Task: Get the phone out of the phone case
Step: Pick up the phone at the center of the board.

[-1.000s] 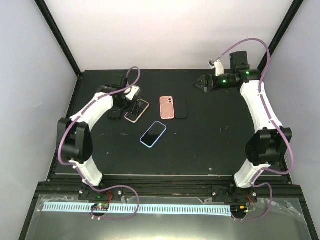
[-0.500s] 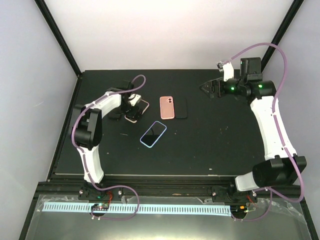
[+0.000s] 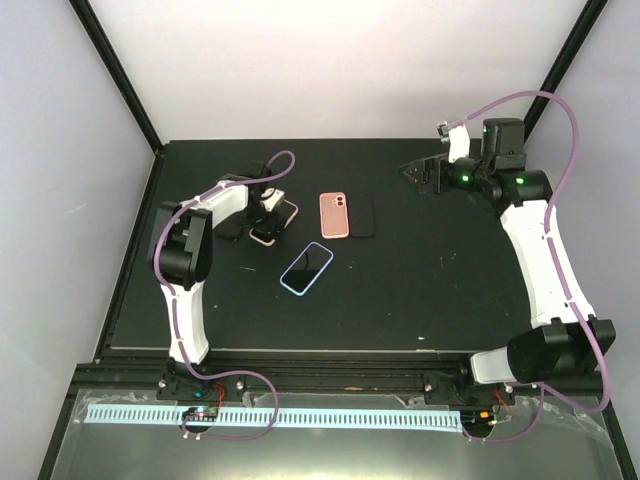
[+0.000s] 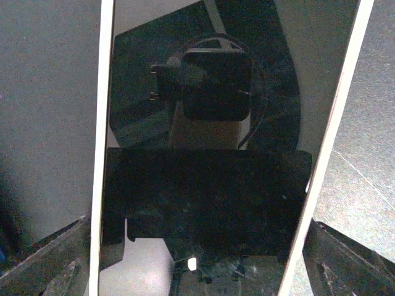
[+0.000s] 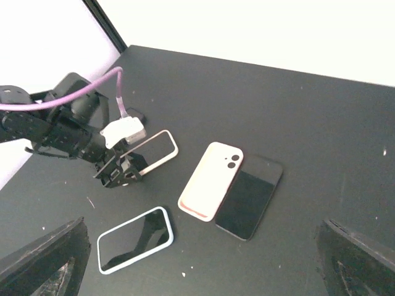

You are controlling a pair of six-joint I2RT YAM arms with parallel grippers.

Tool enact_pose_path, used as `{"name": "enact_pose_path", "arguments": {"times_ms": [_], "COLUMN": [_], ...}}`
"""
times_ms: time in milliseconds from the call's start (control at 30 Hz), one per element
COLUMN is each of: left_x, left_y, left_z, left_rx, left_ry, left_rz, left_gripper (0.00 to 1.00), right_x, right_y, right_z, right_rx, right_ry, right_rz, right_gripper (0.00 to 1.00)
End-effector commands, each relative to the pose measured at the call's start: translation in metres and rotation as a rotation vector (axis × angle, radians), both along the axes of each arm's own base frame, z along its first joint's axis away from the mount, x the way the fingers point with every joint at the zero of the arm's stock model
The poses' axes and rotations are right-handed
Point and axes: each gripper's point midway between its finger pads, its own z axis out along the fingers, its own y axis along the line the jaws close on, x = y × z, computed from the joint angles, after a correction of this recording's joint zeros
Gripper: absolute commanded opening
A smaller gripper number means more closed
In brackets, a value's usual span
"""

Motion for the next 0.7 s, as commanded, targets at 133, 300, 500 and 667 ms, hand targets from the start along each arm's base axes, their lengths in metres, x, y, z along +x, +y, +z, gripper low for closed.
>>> {"name": "enact_pose_path", "arguments": {"times_ms": [133, 300, 500, 667], "left_x": [0.016, 0.015, 0.015, 0.012], "left_y": [0.001, 0.004, 0.004, 0.004], "left_z": [-0.001, -0.003, 0.015, 0.043], "left_rx": [0.009, 0.012, -0.008, -0.042], "left_ry": [-0.001, 0.026, -0.014, -0.103], "left_rz": [0.000, 0.022, 0.037, 0.057], "left_gripper": [0.82, 0.68, 0.51, 0.46], "right_x": [0.007, 0.007, 0.010, 0.012], "right_y": [0.005, 0.004, 0.007, 0.010], "right_z": [0.030, 0.034, 0.031, 0.018], "right_rx": [0.084, 0.105, 0.140, 0.222], "right_ry": [-0.112, -0.142, -0.115, -0.065], "right_rz": [-0.004, -0.015, -0.015, -0.043], "right_gripper": [1.00, 1.00, 1.00, 1.00]}}
